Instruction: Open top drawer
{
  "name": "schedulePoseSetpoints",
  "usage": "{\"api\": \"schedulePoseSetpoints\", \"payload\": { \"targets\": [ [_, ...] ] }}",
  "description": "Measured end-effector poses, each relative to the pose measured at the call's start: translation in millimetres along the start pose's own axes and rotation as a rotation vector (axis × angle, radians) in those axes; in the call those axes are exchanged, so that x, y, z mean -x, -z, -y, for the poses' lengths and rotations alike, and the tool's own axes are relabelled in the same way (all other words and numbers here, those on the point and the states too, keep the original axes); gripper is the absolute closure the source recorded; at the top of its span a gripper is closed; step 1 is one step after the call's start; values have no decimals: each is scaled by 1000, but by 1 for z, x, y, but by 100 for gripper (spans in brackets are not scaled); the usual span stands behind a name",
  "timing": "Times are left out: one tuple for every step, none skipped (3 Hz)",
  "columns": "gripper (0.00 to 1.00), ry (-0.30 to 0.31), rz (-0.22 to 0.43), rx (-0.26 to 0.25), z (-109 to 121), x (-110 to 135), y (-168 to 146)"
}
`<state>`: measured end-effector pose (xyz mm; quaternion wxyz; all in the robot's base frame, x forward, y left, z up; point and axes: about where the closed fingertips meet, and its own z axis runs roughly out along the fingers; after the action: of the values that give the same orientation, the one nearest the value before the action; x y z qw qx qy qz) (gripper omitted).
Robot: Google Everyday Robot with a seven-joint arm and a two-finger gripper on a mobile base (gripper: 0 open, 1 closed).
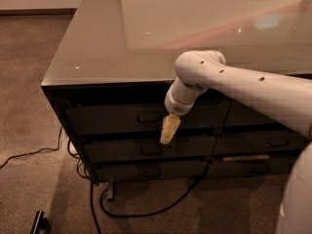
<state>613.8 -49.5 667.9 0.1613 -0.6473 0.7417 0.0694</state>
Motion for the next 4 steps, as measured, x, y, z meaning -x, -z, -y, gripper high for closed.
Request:
{"api": "schedulePoseSetpoints", "payload": {
  "targets": [
    [0,4,-16,30,5,3,-16],
    [0,-1,-31,57,7,0,-28],
    [19,-20,-41,84,-1,-11,-30],
    [42,-26,-38,86,-3,-10,-26]
  ]
}}
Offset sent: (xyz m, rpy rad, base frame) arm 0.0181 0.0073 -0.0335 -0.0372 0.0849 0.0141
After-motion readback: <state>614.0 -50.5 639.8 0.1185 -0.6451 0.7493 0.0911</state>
